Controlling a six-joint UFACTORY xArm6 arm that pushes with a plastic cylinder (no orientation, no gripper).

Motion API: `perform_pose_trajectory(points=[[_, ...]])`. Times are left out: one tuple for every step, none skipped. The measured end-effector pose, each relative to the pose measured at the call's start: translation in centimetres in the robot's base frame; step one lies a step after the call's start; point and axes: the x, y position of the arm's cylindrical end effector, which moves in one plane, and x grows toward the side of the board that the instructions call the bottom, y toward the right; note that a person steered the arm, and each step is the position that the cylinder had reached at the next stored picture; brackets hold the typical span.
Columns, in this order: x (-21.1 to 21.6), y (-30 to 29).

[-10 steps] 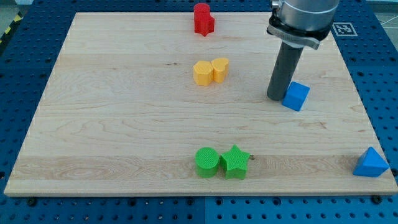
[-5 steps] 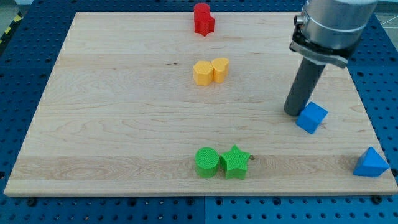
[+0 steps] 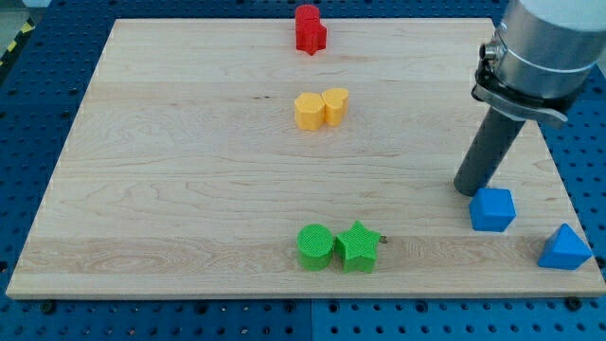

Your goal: Move the blue cube to the bottom right of the board

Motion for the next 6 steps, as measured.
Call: perform_pose_trajectory(points=[[1.0, 0.0], [1.9, 0.0], [3.6, 0.0], [5.5, 0.3], [5.9, 0.5], [5.5, -0.2]])
